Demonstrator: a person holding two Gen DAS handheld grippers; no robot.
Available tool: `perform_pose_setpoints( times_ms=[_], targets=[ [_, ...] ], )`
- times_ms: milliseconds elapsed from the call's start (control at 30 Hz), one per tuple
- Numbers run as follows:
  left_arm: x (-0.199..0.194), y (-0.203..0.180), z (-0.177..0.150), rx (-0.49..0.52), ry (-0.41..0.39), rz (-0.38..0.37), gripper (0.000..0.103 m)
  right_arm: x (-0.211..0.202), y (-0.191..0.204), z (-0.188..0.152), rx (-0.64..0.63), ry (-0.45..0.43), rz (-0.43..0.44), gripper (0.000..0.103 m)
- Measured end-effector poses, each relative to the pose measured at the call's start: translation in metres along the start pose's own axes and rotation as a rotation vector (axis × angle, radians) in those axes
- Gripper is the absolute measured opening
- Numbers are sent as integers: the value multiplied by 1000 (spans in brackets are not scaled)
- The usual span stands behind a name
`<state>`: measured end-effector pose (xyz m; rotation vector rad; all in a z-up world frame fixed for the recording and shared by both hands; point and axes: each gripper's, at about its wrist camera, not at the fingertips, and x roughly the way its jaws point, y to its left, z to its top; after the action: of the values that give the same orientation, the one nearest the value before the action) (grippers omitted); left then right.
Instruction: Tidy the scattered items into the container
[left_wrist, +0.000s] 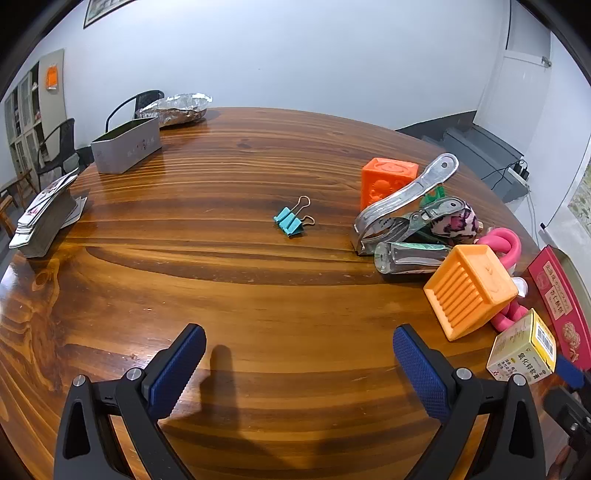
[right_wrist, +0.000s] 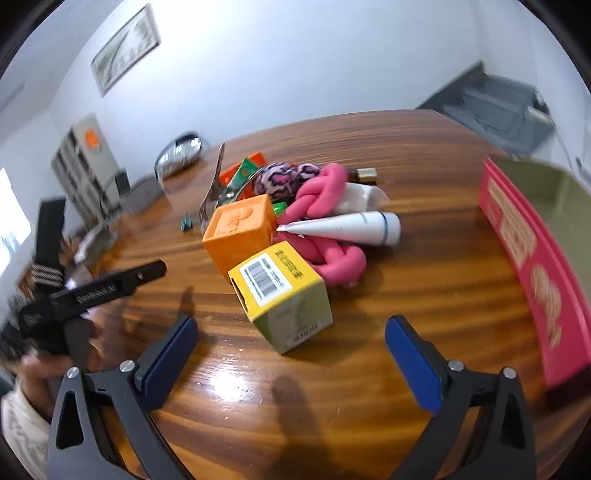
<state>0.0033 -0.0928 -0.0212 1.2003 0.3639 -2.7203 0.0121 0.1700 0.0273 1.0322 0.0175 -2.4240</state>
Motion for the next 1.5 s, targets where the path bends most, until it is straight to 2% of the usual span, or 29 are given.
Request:
perform_pose_setpoints(
  times_ms=[133, 200, 300, 467, 567, 700, 933, 967, 1133, 1233, 1333, 1433, 1500],
  targets=[
    [1, 3, 1, -3, -5, 8, 103, 5, 9, 16, -68, -30, 6, 100],
    [4, 5, 4, 6, 0, -1, 103, 12, 4, 15, -33, -23, 37, 98],
    [14, 9, 13, 23, 10, -39, 103, 20, -6, 10, 26, 38, 84, 93],
    [29, -1, 34, 189, -14, -14, 102, 11, -6, 10, 31, 11, 109, 93],
    [47, -4, 47, 261, 15, -17, 92, 10, 0, 10, 4, 7, 107, 93],
    [70, 5, 67, 260, 72, -75, 83, 6, 3, 13, -12, -5, 103, 93],
    [90, 10, 85, 282, 93, -108, 82, 7, -8, 18, 40, 0, 131, 93],
    [91, 8, 87, 294, 93, -113, 80, 8, -9, 18, 46, 1, 133, 93],
    [90, -4, 88, 357, 85, -137, 50, 8, -12, 20, 60, -4, 131, 94],
    [88, -7, 87, 370, 82, -148, 37, 8, -14, 21, 71, -4, 132, 94],
    [86, -8, 85, 363, 80, -145, 37, 8, -15, 21, 77, -2, 136, 94],
    [82, -9, 80, 350, 76, -133, 27, 8, -15, 21, 77, -2, 129, 94],
    [79, -8, 77, 324, 73, -113, 27, 8, -15, 21, 80, -3, 130, 94]
  ],
)
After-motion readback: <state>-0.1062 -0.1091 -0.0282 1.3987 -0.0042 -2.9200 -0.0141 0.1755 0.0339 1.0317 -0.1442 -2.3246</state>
